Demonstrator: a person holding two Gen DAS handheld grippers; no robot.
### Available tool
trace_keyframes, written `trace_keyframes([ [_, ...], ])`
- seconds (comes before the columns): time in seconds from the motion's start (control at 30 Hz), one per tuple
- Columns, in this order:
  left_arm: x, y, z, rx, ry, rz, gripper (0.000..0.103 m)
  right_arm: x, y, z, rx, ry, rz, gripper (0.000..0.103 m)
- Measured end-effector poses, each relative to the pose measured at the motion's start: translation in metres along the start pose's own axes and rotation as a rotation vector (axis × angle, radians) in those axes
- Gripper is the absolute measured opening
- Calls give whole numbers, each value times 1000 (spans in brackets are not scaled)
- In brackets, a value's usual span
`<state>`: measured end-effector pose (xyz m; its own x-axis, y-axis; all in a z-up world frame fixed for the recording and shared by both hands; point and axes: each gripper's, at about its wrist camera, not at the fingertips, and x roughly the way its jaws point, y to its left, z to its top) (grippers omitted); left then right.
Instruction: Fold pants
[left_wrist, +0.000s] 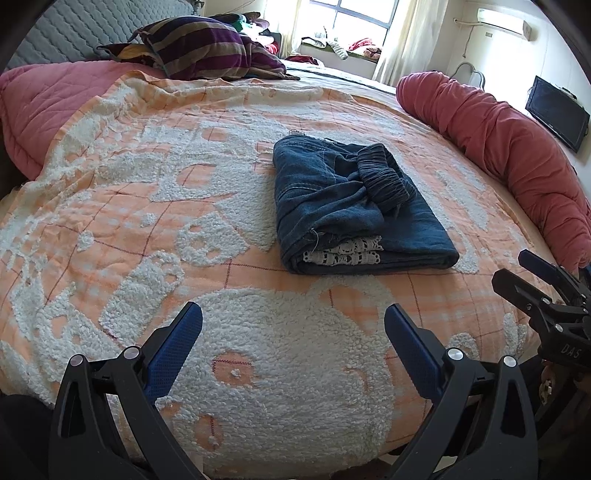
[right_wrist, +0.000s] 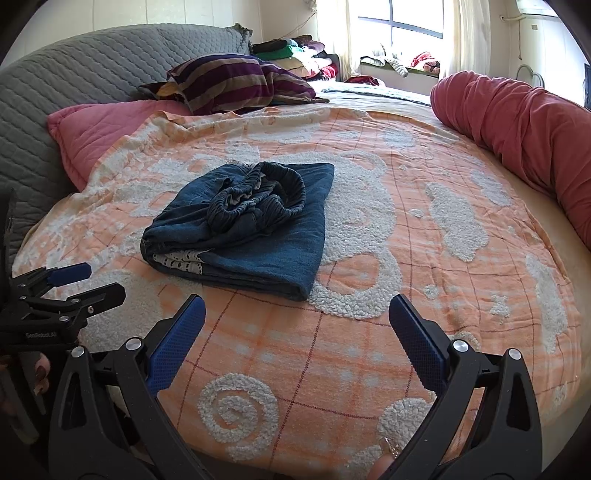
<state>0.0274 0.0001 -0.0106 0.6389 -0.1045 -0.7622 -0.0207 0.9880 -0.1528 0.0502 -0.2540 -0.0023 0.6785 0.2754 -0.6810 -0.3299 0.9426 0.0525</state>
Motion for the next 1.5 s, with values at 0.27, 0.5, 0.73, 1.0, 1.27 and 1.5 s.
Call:
trace_keyframes([
  [0.27, 1, 0, 0, 4, 3, 5, 98, 0, 0, 0, -1, -1, 0, 94],
  [0.5, 1, 0, 0, 5, 4, 0, 98, 0, 0, 0, 0, 0, 1, 94],
  [0.73, 0, -2, 1, 15, 0, 3, 98, 1, -1, -1, 2, 0, -1, 94],
  [1.0, 2, -4, 0, 21, 15, 9, 98, 1, -3, -1, 4, 0, -1, 94],
  [1.27, 2, -4, 0, 22, 14, 11, 98, 2, -4, -1, 4, -1, -2, 94],
  [1.5, 2, -4, 0, 23, 14, 15, 98, 1, -5, -1, 15, -3, -11, 94],
])
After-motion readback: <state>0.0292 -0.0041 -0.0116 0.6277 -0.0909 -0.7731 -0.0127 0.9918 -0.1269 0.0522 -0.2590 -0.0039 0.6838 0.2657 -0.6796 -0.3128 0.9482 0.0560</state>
